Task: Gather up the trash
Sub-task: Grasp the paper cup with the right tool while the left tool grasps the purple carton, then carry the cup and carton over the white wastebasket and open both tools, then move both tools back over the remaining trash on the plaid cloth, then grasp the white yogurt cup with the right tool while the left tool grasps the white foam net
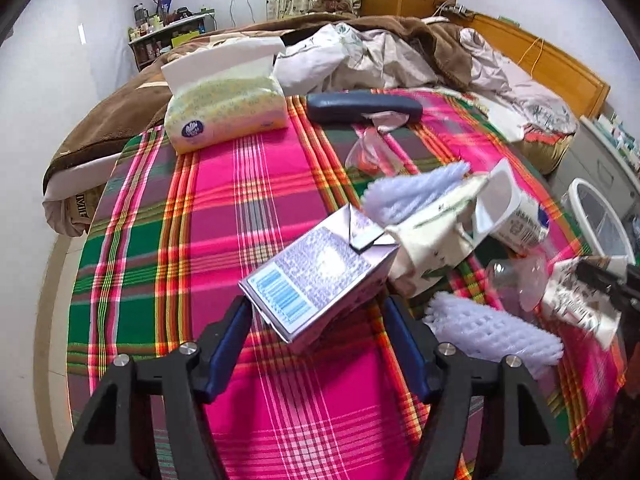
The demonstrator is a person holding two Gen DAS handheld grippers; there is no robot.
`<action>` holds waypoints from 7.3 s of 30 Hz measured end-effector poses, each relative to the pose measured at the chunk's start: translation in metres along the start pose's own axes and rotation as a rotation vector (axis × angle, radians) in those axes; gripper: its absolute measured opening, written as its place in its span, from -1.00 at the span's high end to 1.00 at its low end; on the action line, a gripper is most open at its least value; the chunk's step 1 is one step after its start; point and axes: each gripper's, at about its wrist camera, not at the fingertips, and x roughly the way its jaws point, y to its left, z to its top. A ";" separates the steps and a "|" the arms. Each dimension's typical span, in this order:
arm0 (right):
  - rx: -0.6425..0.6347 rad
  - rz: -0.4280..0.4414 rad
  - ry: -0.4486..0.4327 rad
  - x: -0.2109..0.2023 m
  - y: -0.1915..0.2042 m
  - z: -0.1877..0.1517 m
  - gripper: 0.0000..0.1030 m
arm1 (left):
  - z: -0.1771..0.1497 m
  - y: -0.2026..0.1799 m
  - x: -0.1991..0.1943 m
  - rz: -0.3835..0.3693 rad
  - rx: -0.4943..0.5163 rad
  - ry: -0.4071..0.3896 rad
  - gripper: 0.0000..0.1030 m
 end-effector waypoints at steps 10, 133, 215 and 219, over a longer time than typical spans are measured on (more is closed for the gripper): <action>0.016 0.003 -0.007 0.000 -0.006 0.000 0.81 | 0.007 -0.004 0.001 -0.031 0.010 -0.015 -0.27; 0.243 -0.257 -0.104 -0.075 -0.256 -0.026 0.64 | 0.034 -0.383 -0.011 -0.403 0.289 -0.084 -0.23; -0.124 0.145 0.020 0.045 -0.013 0.053 0.04 | -0.036 -0.089 0.001 -0.055 -0.379 -0.056 -0.35; -0.151 0.113 0.024 0.047 -0.008 0.053 0.04 | -0.033 -0.081 0.003 -0.042 -0.390 -0.048 -0.24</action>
